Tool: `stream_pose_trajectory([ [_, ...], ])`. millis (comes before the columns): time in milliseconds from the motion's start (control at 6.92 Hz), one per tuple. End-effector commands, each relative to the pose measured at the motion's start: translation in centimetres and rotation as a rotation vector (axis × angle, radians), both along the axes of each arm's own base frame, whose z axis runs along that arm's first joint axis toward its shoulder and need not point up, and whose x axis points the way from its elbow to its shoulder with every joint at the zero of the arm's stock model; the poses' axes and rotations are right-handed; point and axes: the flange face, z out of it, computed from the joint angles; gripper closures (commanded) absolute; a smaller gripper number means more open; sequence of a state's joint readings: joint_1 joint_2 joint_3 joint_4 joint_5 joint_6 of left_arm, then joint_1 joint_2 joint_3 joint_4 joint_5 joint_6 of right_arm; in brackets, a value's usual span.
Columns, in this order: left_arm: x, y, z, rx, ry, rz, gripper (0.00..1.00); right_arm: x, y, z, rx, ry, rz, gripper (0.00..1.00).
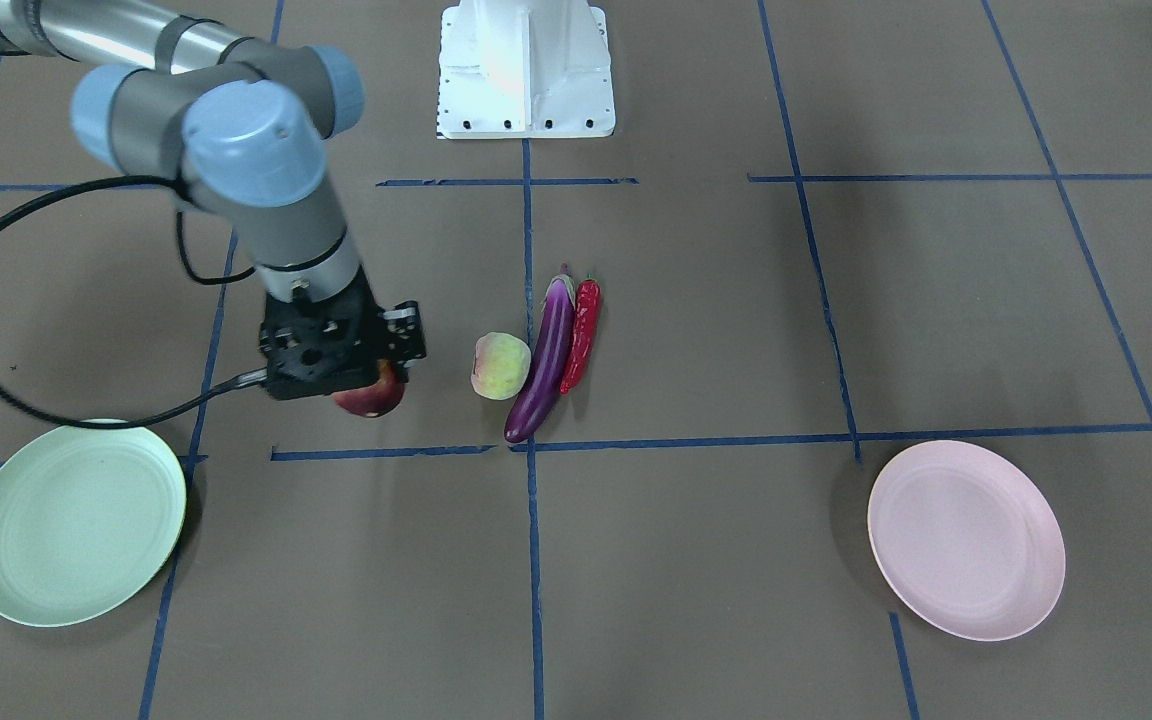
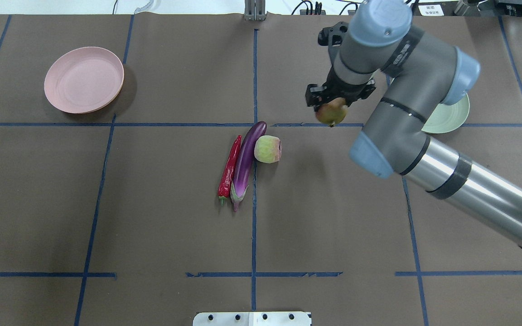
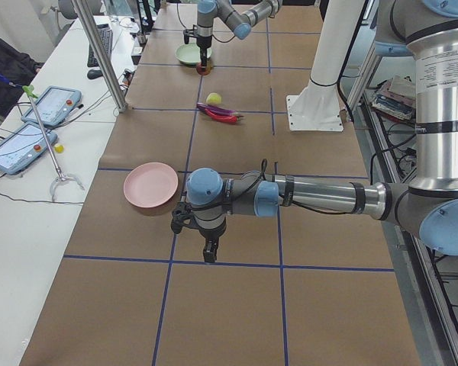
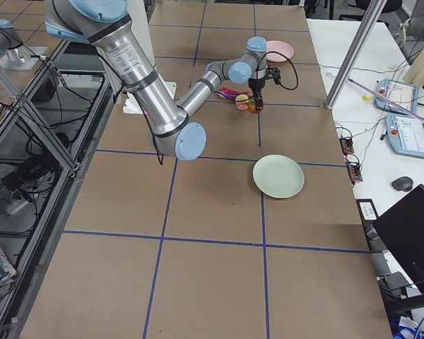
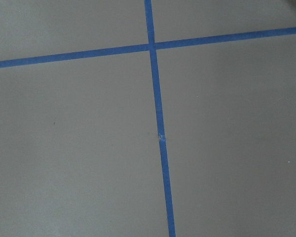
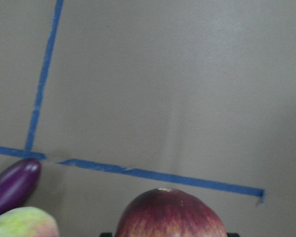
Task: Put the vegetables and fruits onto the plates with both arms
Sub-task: 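Carry the pomegranate with the right gripper onto the green plate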
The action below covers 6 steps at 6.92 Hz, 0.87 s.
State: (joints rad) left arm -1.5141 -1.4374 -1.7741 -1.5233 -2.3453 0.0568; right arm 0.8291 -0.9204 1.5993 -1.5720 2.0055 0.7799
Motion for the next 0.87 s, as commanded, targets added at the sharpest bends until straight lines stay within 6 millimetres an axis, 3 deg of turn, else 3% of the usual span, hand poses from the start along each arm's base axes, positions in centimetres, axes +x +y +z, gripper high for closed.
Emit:
stream_pose_trajectory([
  [0,0.0,0.0,-0.1,0.002,0.000,0.000,0.00,9.2,-6.4,9.1,0.047,0.092,-0.105,0.99],
  [289,0.0,0.0,-0.2,0.004,0.000,0.000,0.00,14.6,-9.1,17.6,0.054,0.092,-0.161,0.99],
  [434,0.0,0.0,-0.3,0.005,0.000,0.000,0.00,16.1,-9.3,21.8,0.078,0.052,-0.154,0.98],
  [578,0.0,0.0,-0.5,0.008,0.001,0.000,0.00,16.5,-8.4,25.4,0.054,0.054,-0.158,0.95],
  [723,0.0,0.0,-0.5,0.008,0.001,0.000,0.00,16.6,-8.2,26.0,0.042,0.056,-0.153,0.70],
])
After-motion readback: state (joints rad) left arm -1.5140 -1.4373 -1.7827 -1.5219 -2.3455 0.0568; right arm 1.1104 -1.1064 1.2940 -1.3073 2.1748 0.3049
